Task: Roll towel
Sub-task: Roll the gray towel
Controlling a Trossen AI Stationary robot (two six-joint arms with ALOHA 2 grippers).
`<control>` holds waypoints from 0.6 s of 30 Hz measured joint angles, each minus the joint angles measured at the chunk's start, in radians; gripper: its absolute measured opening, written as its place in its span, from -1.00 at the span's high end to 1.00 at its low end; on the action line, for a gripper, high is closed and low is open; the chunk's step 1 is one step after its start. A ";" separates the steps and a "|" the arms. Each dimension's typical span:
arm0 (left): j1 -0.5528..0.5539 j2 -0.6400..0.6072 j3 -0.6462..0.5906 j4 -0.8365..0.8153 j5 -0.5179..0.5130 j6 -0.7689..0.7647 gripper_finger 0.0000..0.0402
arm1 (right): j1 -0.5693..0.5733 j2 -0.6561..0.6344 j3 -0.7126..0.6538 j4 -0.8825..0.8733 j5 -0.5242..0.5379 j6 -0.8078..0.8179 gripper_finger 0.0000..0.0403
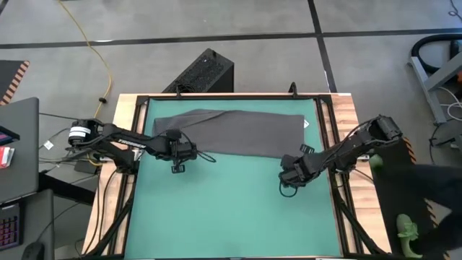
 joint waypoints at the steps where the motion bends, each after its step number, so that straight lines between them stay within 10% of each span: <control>1: -0.010 0.000 0.000 -0.012 0.000 -0.007 1.00 | 0.012 0.000 0.003 0.002 0.013 0.008 0.99; 11: -0.079 -0.001 0.051 -0.001 -0.127 0.047 0.96 | 0.051 0.000 0.002 0.066 0.141 -0.073 0.30; 18: -0.064 -0.001 0.053 0.049 -0.079 0.194 0.59 | -0.028 -0.001 -0.006 0.118 0.173 -0.198 -0.23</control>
